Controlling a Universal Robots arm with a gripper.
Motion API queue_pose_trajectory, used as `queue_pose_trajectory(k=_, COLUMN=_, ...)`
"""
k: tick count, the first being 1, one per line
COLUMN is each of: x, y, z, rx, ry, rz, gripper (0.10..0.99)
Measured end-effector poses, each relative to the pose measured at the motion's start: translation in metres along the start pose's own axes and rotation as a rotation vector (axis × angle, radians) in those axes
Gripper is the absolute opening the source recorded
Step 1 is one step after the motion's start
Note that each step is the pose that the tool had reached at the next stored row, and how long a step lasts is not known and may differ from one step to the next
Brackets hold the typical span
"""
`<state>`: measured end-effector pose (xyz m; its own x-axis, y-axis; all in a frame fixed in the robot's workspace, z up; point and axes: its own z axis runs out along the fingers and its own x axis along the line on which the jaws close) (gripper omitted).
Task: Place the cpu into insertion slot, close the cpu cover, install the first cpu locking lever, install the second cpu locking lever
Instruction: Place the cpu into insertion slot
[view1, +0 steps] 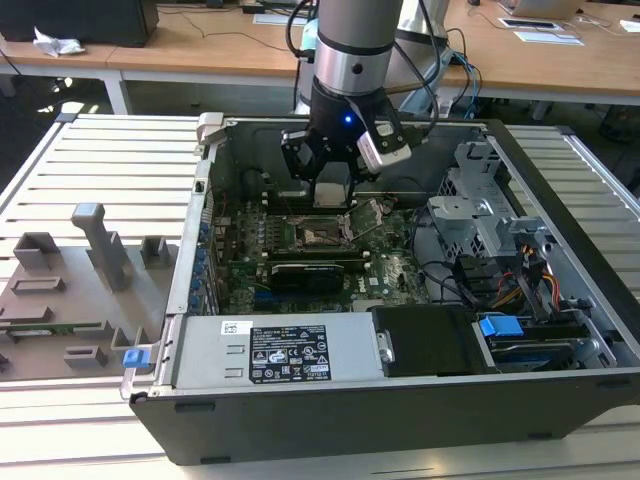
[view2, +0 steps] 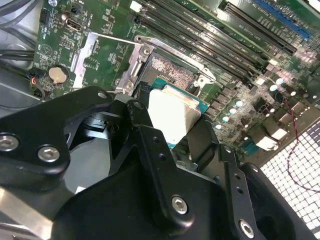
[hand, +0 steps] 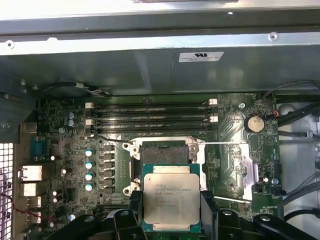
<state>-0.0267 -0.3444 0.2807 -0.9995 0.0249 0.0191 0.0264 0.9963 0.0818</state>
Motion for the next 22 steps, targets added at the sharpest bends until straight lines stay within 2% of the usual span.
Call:
queue_pose_trajectory(k=2, x=-0.0015, y=0.0037, z=0.0023, rx=0.002, ry=-0.0001, rz=0.0, gripper=0.541)
queue_pose_trajectory(k=4, x=-0.002, y=0.0043, z=0.0041, rx=0.002, ry=-0.0002, rz=0.0, gripper=0.541)
queue_pose_trajectory(k=8, x=-0.0029, y=0.0042, z=0.0117, rx=0.002, ry=-0.0001, rz=0.0, gripper=0.541)
queue_pose_trajectory(k=22, x=-0.0032, y=0.0029, z=0.0276, rx=0.002, ry=-0.0001, rz=0.0, gripper=0.541)
